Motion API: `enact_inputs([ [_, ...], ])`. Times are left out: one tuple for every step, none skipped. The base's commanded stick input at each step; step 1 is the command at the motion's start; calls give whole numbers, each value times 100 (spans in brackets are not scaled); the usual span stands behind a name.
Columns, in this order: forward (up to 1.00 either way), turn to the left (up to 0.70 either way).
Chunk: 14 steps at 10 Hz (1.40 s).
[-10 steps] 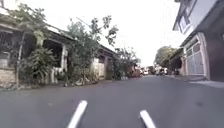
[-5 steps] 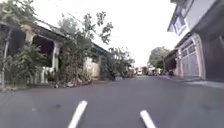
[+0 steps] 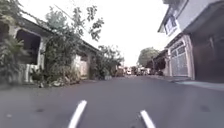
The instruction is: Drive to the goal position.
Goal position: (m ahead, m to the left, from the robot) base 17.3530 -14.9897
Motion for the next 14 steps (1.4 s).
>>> enact_inputs([
  [33, -50],
  [43, -43],
  [59, -47],
  [70, -35],
  [70, -35],
  [70, -35],
  [70, -35],
  [70, -35],
  [70, -35],
  [70, -35],
  [70, -35],
  [70, -35],
  [70, -35],
  [70, -35],
])
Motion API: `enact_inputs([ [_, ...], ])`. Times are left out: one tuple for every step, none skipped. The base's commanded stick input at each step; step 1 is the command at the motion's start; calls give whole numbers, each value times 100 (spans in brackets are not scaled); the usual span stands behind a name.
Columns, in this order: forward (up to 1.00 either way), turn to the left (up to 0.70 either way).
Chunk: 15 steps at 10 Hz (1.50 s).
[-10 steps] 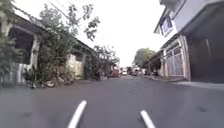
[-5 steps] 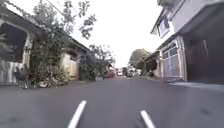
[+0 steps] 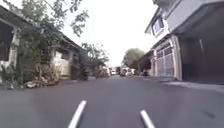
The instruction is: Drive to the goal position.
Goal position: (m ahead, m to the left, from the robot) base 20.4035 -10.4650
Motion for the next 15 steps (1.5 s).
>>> enact_inputs([
  [70, -35],
  [70, -35],
  [70, -34],
  [70, -20],
  [70, -7],
  [72, 0],
  [82, 0],
  [85, 0],
  [85, 0],
  [85, 0],
  [85, 0],
  [85, 0],
  [85, 0],
  [85, 0],
  [85, 0],
])
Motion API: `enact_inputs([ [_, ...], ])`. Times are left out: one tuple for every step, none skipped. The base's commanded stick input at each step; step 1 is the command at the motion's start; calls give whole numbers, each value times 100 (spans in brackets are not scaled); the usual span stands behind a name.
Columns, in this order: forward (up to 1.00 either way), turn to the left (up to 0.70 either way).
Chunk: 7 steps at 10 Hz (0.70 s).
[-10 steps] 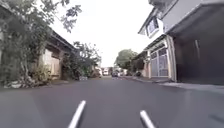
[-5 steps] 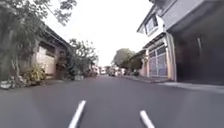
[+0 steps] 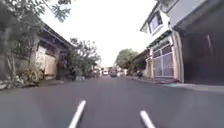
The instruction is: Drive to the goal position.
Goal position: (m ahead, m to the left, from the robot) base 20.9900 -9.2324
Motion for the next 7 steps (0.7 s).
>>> enact_inputs([
  [85, -4],
  [85, -29],
  [85, -34],
  [85, -34],
  [85, -34],
  [85, -34],
  [85, -34],
])
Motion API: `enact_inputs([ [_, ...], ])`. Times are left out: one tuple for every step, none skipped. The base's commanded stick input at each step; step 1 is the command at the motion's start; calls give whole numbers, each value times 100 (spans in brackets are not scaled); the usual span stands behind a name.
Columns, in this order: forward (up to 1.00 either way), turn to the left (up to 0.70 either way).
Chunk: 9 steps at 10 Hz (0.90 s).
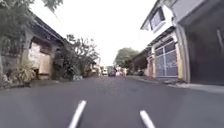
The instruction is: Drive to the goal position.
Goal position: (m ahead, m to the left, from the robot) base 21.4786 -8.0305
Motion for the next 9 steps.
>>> enact_inputs([
  [85, -34],
  [85, -34],
  [85, -34],
  [85, -34],
  [85, -34],
  [85, -34],
  [85, -34],
  [85, -34],
  [85, -34],
])
